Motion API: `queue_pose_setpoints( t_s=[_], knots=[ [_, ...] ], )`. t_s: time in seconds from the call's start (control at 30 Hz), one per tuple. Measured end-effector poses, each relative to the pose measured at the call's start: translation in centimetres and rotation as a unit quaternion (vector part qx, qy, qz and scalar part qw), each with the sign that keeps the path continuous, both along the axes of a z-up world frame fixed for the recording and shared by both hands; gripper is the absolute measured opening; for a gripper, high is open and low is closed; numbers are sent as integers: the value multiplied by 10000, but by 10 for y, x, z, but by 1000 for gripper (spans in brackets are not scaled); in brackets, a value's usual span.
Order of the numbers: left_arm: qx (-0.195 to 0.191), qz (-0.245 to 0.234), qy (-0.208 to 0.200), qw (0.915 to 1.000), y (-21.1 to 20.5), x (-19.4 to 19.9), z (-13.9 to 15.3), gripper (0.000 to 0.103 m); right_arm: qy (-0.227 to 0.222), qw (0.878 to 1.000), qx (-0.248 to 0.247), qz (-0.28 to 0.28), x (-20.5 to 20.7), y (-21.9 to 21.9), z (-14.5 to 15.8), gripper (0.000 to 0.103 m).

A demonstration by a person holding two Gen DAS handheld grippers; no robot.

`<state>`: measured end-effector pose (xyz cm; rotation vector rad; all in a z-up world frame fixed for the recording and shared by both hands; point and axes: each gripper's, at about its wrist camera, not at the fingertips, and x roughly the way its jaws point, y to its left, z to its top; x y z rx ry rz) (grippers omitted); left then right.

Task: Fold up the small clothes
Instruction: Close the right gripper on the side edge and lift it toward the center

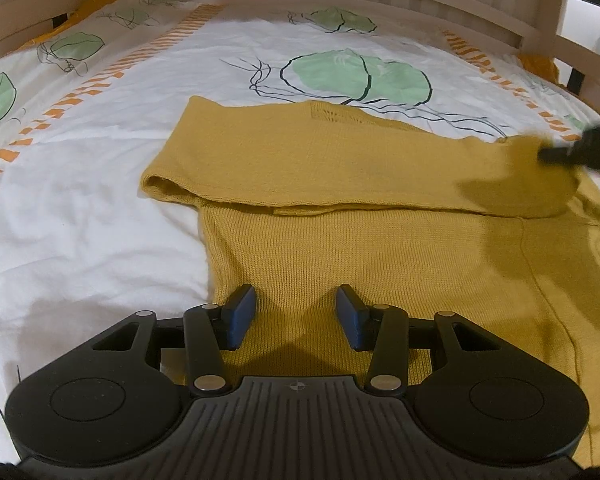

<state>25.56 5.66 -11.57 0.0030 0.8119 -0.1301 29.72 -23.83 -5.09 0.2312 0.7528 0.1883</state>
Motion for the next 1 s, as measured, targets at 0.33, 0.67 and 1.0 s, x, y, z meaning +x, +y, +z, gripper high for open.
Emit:
queue_pose_setpoints(
  t_s=[0.33,0.67,1.0],
  knots=[
    [-30,6,-17,10000,0,-1,0,44,-43,9953,-696,-679,0,-49,23,12],
    [-21,7,-13,10000,1,0,1,44,378,9884,-1006,-1074,-11,-60,-24,53],
    [52,-12,57,10000,-2,1,3,44,446,9898,-744,-1132,-63,-65,-23,62]
  ],
)
